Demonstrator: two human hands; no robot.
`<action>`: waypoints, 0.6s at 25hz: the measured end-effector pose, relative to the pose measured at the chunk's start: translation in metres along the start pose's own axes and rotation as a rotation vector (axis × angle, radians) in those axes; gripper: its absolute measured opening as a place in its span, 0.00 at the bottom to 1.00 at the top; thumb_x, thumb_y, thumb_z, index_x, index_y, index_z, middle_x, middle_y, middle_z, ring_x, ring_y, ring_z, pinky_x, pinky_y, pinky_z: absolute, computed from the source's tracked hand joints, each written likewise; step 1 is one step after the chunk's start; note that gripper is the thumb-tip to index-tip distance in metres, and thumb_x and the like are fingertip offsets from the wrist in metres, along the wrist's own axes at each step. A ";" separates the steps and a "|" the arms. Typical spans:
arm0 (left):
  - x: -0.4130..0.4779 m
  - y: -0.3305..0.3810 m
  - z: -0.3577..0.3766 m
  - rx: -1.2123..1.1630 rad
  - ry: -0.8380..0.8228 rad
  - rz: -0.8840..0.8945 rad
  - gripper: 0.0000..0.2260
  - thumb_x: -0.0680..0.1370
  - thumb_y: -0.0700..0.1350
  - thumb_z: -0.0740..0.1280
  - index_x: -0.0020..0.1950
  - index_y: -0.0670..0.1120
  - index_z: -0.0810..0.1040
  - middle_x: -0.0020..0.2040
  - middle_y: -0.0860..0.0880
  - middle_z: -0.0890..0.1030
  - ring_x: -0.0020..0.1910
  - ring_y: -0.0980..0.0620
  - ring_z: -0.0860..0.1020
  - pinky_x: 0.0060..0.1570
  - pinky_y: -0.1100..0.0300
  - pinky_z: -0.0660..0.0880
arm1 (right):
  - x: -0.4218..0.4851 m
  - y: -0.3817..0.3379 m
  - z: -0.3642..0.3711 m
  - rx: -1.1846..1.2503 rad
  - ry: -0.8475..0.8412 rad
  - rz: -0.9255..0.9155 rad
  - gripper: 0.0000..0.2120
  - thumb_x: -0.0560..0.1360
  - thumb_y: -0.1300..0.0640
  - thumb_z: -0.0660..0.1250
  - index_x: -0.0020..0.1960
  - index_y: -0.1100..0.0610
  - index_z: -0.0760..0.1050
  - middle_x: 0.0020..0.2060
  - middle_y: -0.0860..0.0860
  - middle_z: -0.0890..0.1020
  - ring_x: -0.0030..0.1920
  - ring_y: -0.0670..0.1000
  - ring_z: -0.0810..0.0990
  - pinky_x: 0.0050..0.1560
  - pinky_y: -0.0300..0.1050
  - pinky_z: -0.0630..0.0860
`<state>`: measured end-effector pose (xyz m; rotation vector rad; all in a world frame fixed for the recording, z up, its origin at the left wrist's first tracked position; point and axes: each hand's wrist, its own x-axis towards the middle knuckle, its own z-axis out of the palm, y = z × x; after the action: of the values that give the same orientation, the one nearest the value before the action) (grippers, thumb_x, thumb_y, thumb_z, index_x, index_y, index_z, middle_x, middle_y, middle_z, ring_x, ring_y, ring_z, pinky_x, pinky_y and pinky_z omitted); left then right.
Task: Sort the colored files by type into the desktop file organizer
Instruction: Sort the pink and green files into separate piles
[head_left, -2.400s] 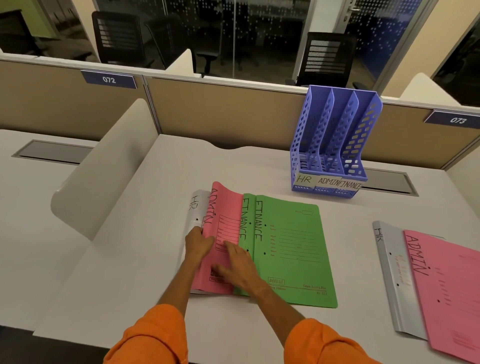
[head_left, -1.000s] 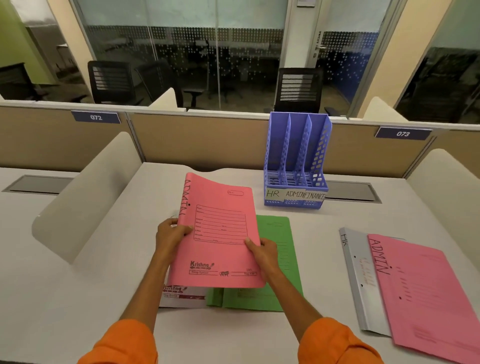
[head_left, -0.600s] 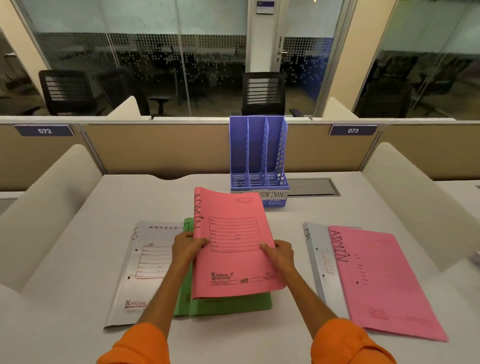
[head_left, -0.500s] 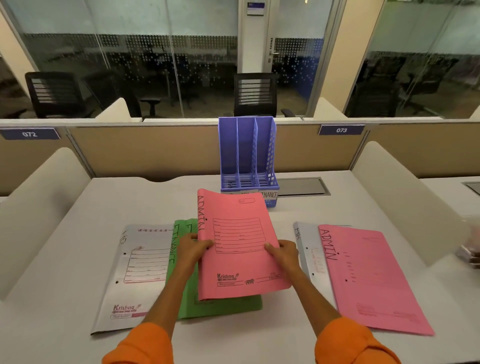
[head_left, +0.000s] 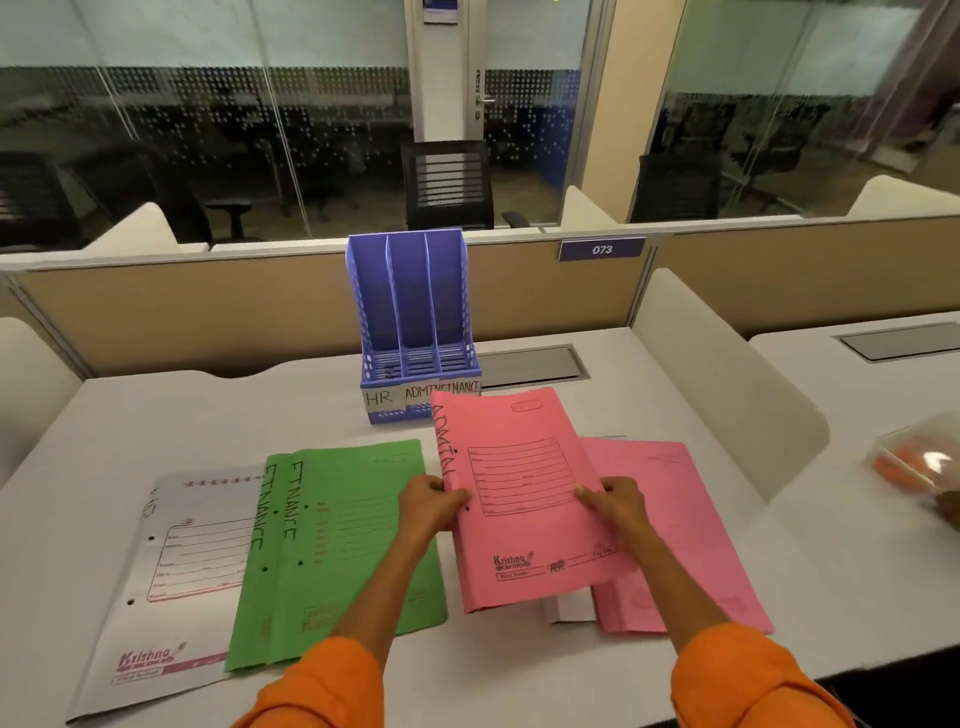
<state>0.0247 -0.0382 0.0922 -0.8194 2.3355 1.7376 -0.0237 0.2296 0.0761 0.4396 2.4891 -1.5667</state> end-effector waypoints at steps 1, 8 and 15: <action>-0.003 0.004 0.014 0.008 -0.018 0.005 0.06 0.70 0.39 0.74 0.45 0.41 0.80 0.46 0.42 0.85 0.43 0.45 0.85 0.43 0.47 0.84 | 0.005 0.007 -0.014 -0.002 0.014 0.013 0.13 0.71 0.56 0.75 0.50 0.64 0.81 0.44 0.59 0.84 0.44 0.58 0.83 0.47 0.51 0.81; -0.016 0.025 0.119 0.100 -0.144 0.069 0.09 0.72 0.43 0.74 0.49 0.42 0.81 0.48 0.44 0.85 0.43 0.45 0.85 0.44 0.48 0.84 | 0.032 0.062 -0.104 -0.035 0.099 0.070 0.15 0.70 0.56 0.75 0.50 0.66 0.81 0.47 0.63 0.84 0.44 0.59 0.82 0.49 0.51 0.80; -0.032 0.031 0.198 0.139 -0.247 0.114 0.11 0.71 0.42 0.74 0.52 0.42 0.82 0.49 0.43 0.85 0.46 0.45 0.84 0.46 0.50 0.84 | 0.044 0.106 -0.160 -0.094 0.194 0.163 0.22 0.70 0.58 0.76 0.59 0.66 0.76 0.56 0.63 0.81 0.56 0.62 0.79 0.60 0.57 0.75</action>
<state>-0.0068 0.1603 0.0649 -0.4313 2.3409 1.5909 -0.0273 0.4239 0.0429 0.7930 2.5774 -1.3990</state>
